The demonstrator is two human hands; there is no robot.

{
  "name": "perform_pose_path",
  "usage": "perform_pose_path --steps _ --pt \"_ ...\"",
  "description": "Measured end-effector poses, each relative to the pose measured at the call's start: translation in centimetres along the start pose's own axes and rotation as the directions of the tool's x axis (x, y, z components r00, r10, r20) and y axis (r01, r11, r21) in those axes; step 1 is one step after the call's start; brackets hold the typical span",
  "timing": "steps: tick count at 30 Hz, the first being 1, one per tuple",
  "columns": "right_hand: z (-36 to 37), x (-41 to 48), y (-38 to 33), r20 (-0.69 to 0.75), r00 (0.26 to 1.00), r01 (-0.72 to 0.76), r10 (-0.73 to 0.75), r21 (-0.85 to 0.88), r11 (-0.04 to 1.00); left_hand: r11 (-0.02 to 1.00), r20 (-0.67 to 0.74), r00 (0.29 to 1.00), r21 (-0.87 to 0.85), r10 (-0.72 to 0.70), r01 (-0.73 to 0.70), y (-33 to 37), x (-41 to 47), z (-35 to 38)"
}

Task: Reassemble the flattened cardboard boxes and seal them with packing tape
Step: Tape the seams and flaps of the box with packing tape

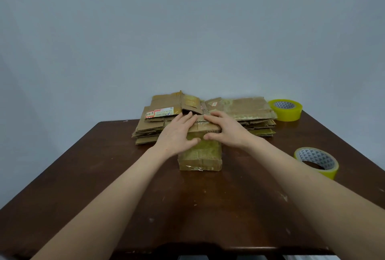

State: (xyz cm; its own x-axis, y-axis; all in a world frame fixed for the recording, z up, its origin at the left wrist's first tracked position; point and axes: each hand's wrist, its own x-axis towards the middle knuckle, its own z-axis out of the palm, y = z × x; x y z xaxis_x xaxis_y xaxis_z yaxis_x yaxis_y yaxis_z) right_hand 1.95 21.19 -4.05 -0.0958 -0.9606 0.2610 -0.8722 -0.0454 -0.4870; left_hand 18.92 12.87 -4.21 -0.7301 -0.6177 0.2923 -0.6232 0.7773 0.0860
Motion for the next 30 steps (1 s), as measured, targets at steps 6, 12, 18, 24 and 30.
perform_pose_path --steps 6,12,18,24,30 --pt "0.2 -0.3 -0.5 -0.054 0.996 0.055 -0.072 -0.261 0.964 1.0 -0.006 1.0 0.021 -0.007 0.007 -0.1 -0.2 0.4" --pt "-0.1 0.1 -0.7 0.029 1.0 0.018 -0.009 -0.318 0.948 0.995 -0.012 1.0 0.097 0.024 -0.023 0.3 0.2 0.5" --pt "1.0 -1.0 -1.1 -0.073 0.997 -0.029 0.017 -0.156 0.987 0.999 0.028 0.999 0.003 0.038 -0.038 0.9 0.2 -0.2" --pt "-1.1 -4.1 -0.1 -0.139 0.989 -0.075 0.053 -0.157 0.985 0.992 -0.02 0.997 -0.101 0.073 -0.075 4.3 0.6 0.2" --pt "-4.4 -8.5 3.6 -0.229 0.9 -0.412 0.372 -0.164 0.896 0.993 -0.02 0.994 -0.038 0.107 -0.108 6.8 1.9 0.7"
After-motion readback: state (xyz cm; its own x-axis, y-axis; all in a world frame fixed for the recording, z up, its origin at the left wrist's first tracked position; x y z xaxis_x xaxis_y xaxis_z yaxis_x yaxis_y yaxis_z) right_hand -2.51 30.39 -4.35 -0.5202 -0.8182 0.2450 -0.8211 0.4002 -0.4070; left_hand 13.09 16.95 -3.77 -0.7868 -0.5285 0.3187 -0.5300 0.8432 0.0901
